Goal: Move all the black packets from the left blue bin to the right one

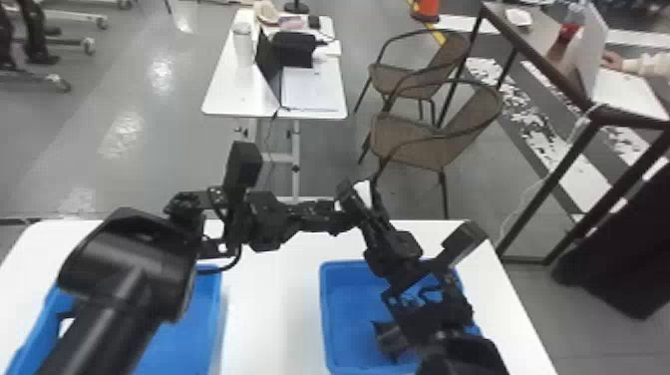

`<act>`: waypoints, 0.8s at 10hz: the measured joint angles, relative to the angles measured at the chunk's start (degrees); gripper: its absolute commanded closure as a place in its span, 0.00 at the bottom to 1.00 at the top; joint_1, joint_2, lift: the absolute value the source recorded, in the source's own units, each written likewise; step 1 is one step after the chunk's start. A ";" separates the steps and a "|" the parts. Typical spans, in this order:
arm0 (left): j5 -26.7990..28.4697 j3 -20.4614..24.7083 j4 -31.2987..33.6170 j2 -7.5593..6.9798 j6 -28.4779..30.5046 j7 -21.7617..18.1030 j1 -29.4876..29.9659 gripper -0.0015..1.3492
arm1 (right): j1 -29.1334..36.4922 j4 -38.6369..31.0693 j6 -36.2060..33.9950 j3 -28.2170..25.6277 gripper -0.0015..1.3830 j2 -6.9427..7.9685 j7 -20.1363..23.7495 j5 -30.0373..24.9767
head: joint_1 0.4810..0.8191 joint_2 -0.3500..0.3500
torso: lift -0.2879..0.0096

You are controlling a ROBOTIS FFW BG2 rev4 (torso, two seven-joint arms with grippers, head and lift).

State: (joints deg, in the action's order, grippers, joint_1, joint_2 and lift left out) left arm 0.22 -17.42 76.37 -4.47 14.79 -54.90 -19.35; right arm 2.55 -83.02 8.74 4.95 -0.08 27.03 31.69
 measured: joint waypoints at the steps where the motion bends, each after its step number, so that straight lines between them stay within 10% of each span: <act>1: -0.51 -0.05 0.00 -0.01 -0.18 0.35 0.02 0.79 | 0.04 0.22 0.43 -0.03 0.78 0.00 0.05 0.25 | 0.63 0.27 | 0.97; 4: -3.74 1.78 0.38 -0.79 0.02 2.19 2.45 0.05 | 0.16 1.89 1.23 -1.00 0.78 -0.01 0.05 1.94 | 0.63 0.28 | 0.97; 8: -13.11 12.24 12.42 -7.55 4.22 13.22 15.51 0.00 | 1.18 10.66 1.27 -7.97 0.71 0.00 -0.26 0.72 | 0.63 0.35 | 0.97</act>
State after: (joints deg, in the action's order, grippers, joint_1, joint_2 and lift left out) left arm -12.89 -5.18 88.79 -12.02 19.01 -41.68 -3.84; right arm 3.73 -72.36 10.01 -3.02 -0.09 26.76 32.42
